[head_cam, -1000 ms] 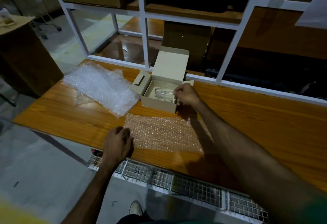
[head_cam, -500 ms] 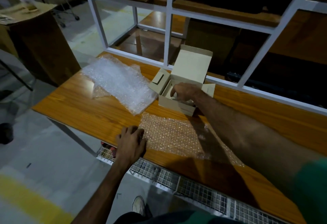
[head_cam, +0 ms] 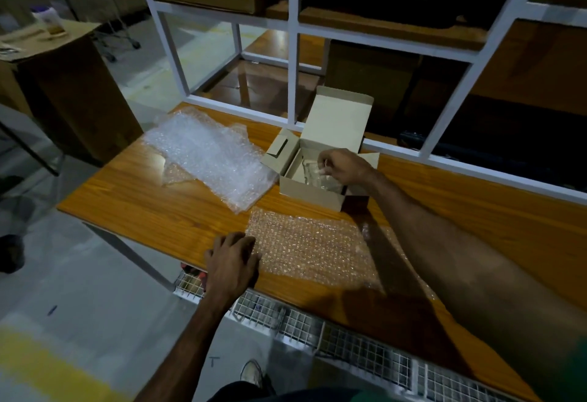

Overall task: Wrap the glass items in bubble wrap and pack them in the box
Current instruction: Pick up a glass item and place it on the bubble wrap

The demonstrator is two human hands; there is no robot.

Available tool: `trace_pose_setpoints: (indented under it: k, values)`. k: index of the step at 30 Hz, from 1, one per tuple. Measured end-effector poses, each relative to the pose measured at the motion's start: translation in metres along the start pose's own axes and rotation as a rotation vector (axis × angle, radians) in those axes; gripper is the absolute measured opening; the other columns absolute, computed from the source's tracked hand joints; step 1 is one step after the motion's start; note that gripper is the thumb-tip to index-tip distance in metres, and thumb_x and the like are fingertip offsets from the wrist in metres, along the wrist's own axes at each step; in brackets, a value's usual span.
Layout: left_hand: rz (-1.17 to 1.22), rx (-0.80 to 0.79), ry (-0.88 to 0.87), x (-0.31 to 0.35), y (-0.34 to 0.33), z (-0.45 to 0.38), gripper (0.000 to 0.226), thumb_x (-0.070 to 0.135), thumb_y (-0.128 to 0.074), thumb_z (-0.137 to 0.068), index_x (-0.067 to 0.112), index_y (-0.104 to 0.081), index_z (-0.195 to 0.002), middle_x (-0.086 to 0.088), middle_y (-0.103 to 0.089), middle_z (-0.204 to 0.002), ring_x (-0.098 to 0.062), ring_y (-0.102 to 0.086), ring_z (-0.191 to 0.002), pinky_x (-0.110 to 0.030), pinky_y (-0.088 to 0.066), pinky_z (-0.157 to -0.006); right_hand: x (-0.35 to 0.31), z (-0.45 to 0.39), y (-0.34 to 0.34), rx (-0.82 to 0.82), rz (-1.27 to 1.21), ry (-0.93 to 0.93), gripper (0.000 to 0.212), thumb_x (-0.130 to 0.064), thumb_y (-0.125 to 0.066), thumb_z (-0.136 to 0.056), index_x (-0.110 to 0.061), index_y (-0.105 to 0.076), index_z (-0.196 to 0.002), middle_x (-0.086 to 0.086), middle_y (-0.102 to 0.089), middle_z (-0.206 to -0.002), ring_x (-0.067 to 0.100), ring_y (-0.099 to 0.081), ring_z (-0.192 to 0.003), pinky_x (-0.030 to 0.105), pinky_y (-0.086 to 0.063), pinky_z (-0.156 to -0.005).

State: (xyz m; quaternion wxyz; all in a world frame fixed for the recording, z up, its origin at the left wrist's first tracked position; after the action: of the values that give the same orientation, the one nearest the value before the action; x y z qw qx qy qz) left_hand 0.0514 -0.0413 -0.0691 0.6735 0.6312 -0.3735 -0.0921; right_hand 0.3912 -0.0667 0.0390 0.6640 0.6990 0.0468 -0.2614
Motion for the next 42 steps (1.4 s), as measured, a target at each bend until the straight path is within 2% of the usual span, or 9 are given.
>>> trace_pose_setpoints:
  k: [7,11,15,19,25,29,35,39,42]
  values:
    - [0.158,0.021,0.084,0.000,-0.002,0.000,0.054,0.060,-0.057,-0.090,0.023,-0.074,-0.126,-0.008,-0.067,-0.126,-0.031,-0.057,-0.115,-0.048,-0.048,-0.093,0.006,0.048,0.028,0.295,-0.630,-0.133,0.003,-0.016,-0.060,-0.105,-0.013,-0.061,-0.104,0.011,-0.070,-0.099,0.028,-0.072,-0.095,0.034,-0.054,-0.071]
    - [0.289,0.055,0.174,0.001,-0.002,0.001,0.049,0.039,-0.083,-0.086,0.013,-0.072,-0.127,-0.012,-0.070,-0.115,-0.029,-0.065,-0.101,-0.048,-0.056,-0.087,-0.006,0.085,0.030,0.263,-0.956,-0.206,0.007,-0.021,-0.055,-0.108,-0.019,-0.061,-0.111,0.010,-0.071,-0.111,0.022,-0.073,-0.105,0.030,-0.057,-0.071]
    - [0.332,0.135,0.227,0.006,0.003,0.006,0.046,0.044,-0.074,-0.086,0.007,-0.077,-0.113,-0.009,-0.079,-0.091,-0.026,-0.074,-0.079,-0.042,-0.062,-0.073,-0.016,0.110,0.013,0.174,-1.204,-0.222,0.009,-0.020,-0.057,-0.106,-0.017,-0.062,-0.113,0.020,-0.066,-0.121,0.029,-0.070,-0.114,0.037,-0.059,-0.084]
    - [0.243,0.153,0.278,0.010,0.008,0.009,0.035,0.042,-0.079,-0.087,0.010,-0.080,-0.103,-0.009,-0.080,-0.088,-0.027,-0.075,-0.077,-0.038,-0.060,-0.073,-0.030,0.128,0.003,0.134,-1.377,-0.235,0.009,-0.016,-0.055,-0.105,-0.013,-0.061,-0.111,0.010,-0.067,-0.112,0.017,-0.073,-0.094,0.033,-0.059,-0.076]
    - [0.150,0.116,0.402,0.014,0.009,0.008,0.022,0.038,-0.082,-0.078,0.017,-0.078,-0.079,0.000,-0.077,-0.076,-0.026,-0.072,-0.078,-0.043,-0.053,-0.088,-0.034,0.137,-0.022,0.117,-1.361,-0.268,0.012,-0.021,-0.054,-0.106,-0.016,-0.063,-0.112,0.014,-0.071,-0.120,0.038,-0.067,-0.119,0.054,-0.053,-0.099]
    - [0.285,0.154,0.396,0.026,0.014,0.013,0.028,0.034,-0.071,-0.085,0.017,-0.064,-0.064,0.005,-0.063,-0.062,-0.022,-0.059,-0.065,-0.041,-0.046,-0.080,-0.041,0.137,-0.039,0.046,-1.304,-0.322,0.016,-0.025,-0.052,-0.107,-0.016,-0.061,-0.119,0.017,-0.073,-0.120,0.039,-0.069,-0.110,0.047,-0.057,-0.081]
    - [0.538,0.136,0.395,0.033,0.010,0.012,0.014,0.018,-0.063,-0.095,0.018,-0.054,-0.105,0.005,-0.061,-0.086,-0.021,-0.063,-0.082,-0.037,-0.049,-0.070,-0.048,0.122,-0.074,-0.121,-1.201,-0.397,0.016,-0.028,-0.052,-0.107,-0.023,-0.062,-0.118,0.014,-0.064,-0.125,0.039,-0.066,-0.114,0.058,-0.059,-0.096]
    - [0.623,0.138,0.429,0.021,0.008,0.009,0.029,0.013,-0.061,-0.098,0.024,-0.050,-0.122,0.003,-0.066,-0.095,-0.022,-0.067,-0.084,-0.047,-0.061,-0.075,-0.060,0.108,-0.093,-0.236,-1.195,-0.387,0.016,-0.021,-0.051,-0.108,-0.013,-0.061,-0.117,0.014,-0.063,-0.118,0.031,-0.064,-0.094,0.037,-0.058,-0.077]
    - [0.682,0.168,0.458,0.016,0.013,0.011,0.037,0.011,-0.064,-0.096,0.022,-0.052,-0.130,-0.001,-0.066,-0.104,-0.020,-0.066,-0.086,-0.046,-0.060,-0.073,-0.069,0.095,-0.106,-0.331,-1.161,-0.378,0.017,-0.019,-0.052,-0.107,-0.009,-0.059,-0.119,0.014,-0.061,-0.103,0.021,-0.054,-0.075,0.035,-0.046,-0.066]
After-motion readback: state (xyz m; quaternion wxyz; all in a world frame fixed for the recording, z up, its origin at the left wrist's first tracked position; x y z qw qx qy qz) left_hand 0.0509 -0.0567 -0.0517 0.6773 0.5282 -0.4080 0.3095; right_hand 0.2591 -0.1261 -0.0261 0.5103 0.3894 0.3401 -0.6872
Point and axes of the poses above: each hand's wrist, its own z-axis away from the middle knuckle, its own y-axis out of the back of the hand, x = y × z, the point moved 5 cm from there along -z, towards the middle knuckle
